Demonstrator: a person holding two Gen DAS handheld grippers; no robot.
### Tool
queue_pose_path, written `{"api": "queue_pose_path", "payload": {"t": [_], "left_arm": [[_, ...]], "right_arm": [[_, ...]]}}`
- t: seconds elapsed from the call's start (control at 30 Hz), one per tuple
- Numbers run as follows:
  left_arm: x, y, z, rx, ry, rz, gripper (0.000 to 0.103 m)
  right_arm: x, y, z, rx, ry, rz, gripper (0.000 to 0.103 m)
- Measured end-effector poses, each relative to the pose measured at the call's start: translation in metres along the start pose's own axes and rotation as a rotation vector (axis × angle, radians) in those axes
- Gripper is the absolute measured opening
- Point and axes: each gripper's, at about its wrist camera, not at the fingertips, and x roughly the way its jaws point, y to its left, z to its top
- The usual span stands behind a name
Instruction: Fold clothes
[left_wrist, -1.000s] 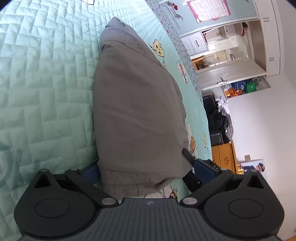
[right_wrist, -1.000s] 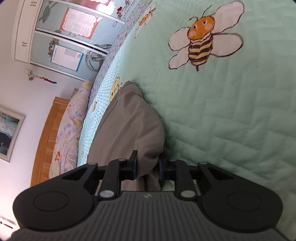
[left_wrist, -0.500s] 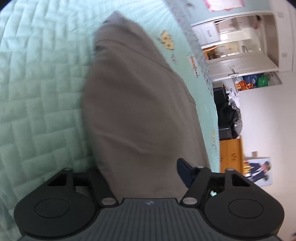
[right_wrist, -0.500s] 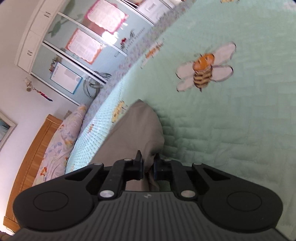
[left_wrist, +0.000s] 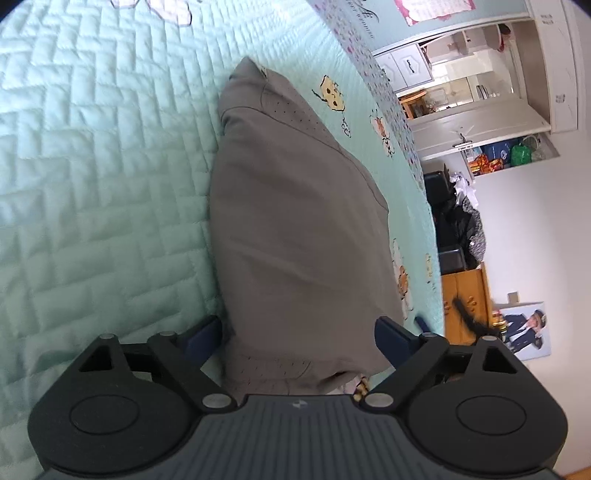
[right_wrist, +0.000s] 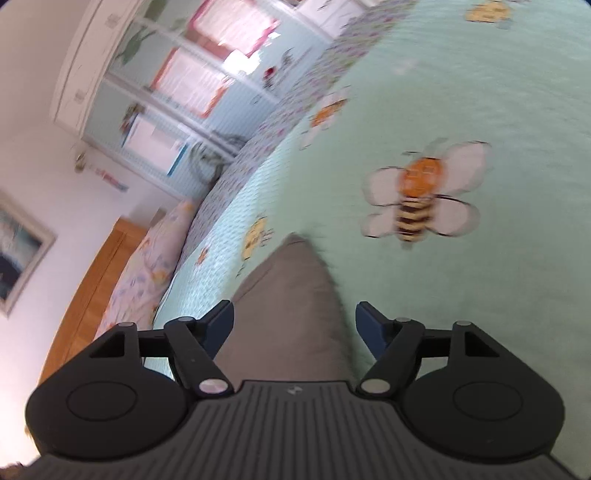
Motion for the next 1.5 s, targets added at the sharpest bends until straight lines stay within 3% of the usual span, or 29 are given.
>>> {"api": "queue_pose_path", "payload": {"t": [0.13, 0.2, 0.23, 0.27, 0.33, 0.47, 0.57, 0.63, 0.7, 0.77, 0.87, 0.97, 1.07, 1.17, 1.4, 1.5], "left_arm": [[-0.027, -0.014, -0.010, 0.124, -0.064, 0.075, 0.091], [-0.041, -0.021, -0.015, 0.186, -0.104, 0.084, 0.092], [-0.047, -0.027, -0.017, 0.225, -0.122, 0.083, 0.093], [-0.052, -0.032, -0.020, 0.267, -0.142, 0.083, 0.094], [-0.052, -0.045, -0.025, 0.351, -0.180, 0.060, 0.096], [-0.027, -0.078, -0.037, 0.515, -0.180, 0.028, 0.097], [0.013, -0.087, -0.049, 0.625, -0.091, 0.212, 0.097], [0.023, -0.068, -0.057, 0.588, -0.041, 0.270, 0.094], [0.006, -0.063, -0.068, 0.588, -0.082, 0.263, 0.096], [-0.012, -0.061, -0.078, 0.582, -0.107, 0.270, 0.097], [-0.032, -0.056, -0.089, 0.547, -0.152, 0.277, 0.098], [-0.039, -0.065, -0.096, 0.531, -0.207, 0.280, 0.098], [-0.035, -0.076, -0.103, 0.513, -0.229, 0.306, 0.100], [-0.029, -0.086, -0.115, 0.478, -0.230, 0.374, 0.100], [-0.017, -0.139, -0.121, 0.383, -0.325, 0.605, 0.102], [-0.016, -0.160, -0.121, 0.336, -0.365, 0.664, 0.102]], "right_arm": [[0.047, 0.003, 0.012, -0.019, 0.071, 0.019, 0.078], [0.070, -0.003, 0.014, -0.039, 0.127, -0.047, 0.078], [0.071, -0.001, 0.010, -0.070, 0.132, -0.079, 0.071], [0.064, 0.006, 0.004, -0.118, 0.113, -0.102, 0.066], [0.048, 0.020, -0.009, -0.213, 0.075, -0.146, 0.069], [0.010, 0.049, -0.051, -0.326, 0.025, -0.037, 0.074], [0.011, 0.044, -0.074, -0.310, 0.116, -0.041, 0.076], [0.011, 0.032, -0.080, -0.312, 0.148, -0.119, 0.065], [-0.005, 0.023, -0.082, -0.268, 0.111, -0.109, 0.065], [-0.024, 0.028, -0.084, -0.262, 0.057, -0.131, 0.070], [-0.047, 0.046, -0.092, -0.369, -0.025, -0.164, 0.076], [-0.052, 0.059, -0.097, -0.433, -0.041, -0.167, 0.084], [-0.048, 0.060, -0.098, -0.447, -0.037, -0.179, 0.085], [-0.043, 0.066, -0.101, -0.485, -0.032, -0.201, 0.085], [-0.043, 0.103, -0.109, -0.628, -0.001, -0.384, 0.085], [-0.047, 0.116, -0.099, -0.605, 0.008, -0.380, 0.086]]}}
